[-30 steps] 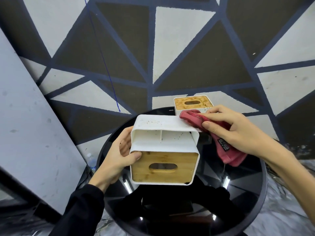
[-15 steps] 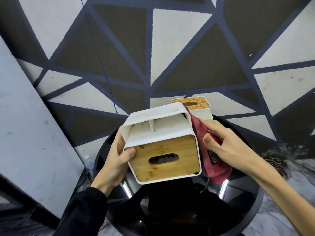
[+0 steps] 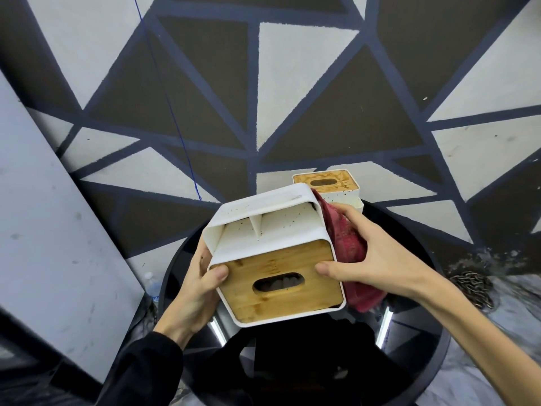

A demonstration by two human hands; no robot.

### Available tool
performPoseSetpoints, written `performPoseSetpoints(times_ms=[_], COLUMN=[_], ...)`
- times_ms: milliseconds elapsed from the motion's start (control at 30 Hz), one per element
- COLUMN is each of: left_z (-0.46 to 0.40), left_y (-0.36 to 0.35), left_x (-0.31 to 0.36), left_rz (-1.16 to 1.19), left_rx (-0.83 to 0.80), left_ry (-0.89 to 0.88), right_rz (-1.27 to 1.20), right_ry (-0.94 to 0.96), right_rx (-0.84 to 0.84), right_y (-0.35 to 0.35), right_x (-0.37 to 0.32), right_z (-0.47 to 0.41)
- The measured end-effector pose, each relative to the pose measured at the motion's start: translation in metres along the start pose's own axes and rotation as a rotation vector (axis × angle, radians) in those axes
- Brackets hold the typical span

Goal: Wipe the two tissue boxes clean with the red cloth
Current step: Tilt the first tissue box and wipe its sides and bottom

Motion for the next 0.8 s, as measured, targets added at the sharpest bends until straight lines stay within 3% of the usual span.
performPoseSetpoints(times_ms=[333, 800], left_z=[-0.003, -0.028], left_y=[-0.001, -0.031], left_x=[0.032, 0.072], left_rz=[-0.372, -0.78], left_rx=[-0.222, -0.216], left_ry=[-0.054, -0.227], right_rz=[0.024, 0.351], right_ry=[0.028, 0.001], right_rx=[0.054, 0.104], right_y=[0.002, 0.001], right_x=[0.005, -0.013], right_z=[0.003, -0.007])
Point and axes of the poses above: each hand's wrist, its own z-axis away from the middle knuckle, its own y-axis out of the back of the hand, x = y × z, the point moved 4 cm from there along -z, towards the middle knuckle, and after that the axes turned 4 degrees about -y, right-handed, at the moved point
